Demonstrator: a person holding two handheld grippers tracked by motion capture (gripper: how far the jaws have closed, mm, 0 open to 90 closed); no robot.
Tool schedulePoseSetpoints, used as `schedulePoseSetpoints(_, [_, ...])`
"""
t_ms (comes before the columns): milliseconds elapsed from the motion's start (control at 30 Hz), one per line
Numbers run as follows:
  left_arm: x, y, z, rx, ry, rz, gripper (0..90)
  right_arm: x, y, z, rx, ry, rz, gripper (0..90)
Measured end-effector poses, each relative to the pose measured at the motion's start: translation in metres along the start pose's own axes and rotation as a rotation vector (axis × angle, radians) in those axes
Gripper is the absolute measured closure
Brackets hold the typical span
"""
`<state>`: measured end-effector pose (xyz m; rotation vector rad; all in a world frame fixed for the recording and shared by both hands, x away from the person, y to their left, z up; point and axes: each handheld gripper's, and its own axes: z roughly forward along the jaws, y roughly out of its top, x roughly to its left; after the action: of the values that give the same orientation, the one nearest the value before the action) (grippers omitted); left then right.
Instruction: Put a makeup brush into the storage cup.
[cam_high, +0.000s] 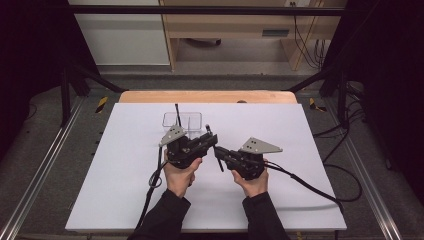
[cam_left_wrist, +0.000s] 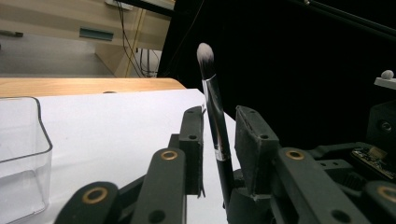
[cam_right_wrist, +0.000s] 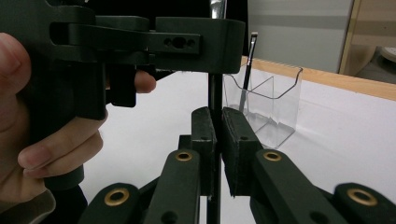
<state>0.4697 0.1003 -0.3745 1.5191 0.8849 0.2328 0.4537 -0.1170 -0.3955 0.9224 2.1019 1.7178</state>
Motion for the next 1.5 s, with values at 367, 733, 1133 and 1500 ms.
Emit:
schedulePoseSetpoints(367, [-0.002, 0.000, -0.001, -0.018, -0.024, -0.003, 81.7, 0.001, 0.000, 0.000, -0.008, 0.004, 0.003, 84.3])
schedulePoseSetpoints(733, [-0.004, 0.000, -0.002, -0.025, -0.030, 0.014, 83.2, 0.002, 0.000, 0.001, -0.012, 0.009, -0.001, 84.1])
schedulePoseSetpoints(1133, [0.000, 0.006, -0.012, -0.042, -0.011, 0.060, 83.1, 0.002, 0.004, -0.006, -0.015, 0.002, -0.020, 65.5])
schedulePoseSetpoints(1500, [0.004, 0.013, -0.023, -0.055, 0.013, 0.095, 83.1, -0.003, 0.008, -0.015, 0.015, -0.069, -0.047, 42.0])
